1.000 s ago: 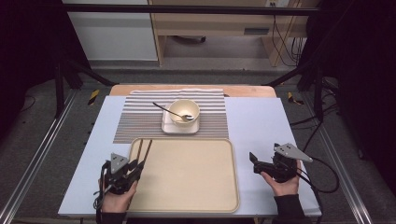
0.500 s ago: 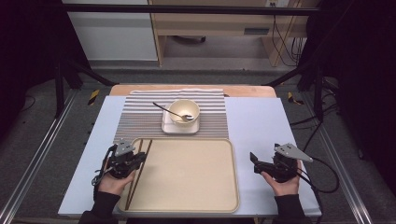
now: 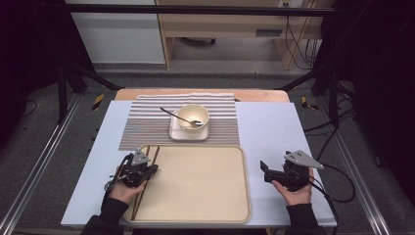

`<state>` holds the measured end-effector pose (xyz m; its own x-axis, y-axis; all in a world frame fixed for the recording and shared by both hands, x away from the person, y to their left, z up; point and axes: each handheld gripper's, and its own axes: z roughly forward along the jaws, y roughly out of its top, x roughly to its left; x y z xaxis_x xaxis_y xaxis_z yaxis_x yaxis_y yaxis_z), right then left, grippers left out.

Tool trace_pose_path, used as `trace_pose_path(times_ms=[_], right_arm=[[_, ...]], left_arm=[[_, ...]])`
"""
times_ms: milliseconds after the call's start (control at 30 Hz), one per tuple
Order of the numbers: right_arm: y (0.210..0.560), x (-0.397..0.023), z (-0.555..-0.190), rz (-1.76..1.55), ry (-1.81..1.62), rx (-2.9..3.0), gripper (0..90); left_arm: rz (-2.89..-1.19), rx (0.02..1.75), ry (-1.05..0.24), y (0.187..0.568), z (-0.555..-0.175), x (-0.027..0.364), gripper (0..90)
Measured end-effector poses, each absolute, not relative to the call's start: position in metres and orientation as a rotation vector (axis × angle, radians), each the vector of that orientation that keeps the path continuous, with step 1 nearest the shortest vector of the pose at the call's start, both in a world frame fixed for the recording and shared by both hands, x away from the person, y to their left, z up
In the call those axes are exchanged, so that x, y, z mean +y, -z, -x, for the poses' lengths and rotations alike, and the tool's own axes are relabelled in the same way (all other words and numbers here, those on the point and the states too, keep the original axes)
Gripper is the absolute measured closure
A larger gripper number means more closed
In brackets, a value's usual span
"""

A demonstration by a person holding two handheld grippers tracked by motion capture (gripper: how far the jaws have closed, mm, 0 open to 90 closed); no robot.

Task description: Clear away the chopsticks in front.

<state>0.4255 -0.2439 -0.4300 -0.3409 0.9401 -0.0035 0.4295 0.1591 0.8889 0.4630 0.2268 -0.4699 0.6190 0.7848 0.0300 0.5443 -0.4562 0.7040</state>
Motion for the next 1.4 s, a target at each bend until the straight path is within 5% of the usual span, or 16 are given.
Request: trace_pose_path(times_ms=[1400], right_arm=[[0.429,-0.245,-0.425,-1.296,-1.131,1.848,3.9]], left_arm=[[-2.093,1.119,-0.515,0.464,-0.463,0.243,85.7]])
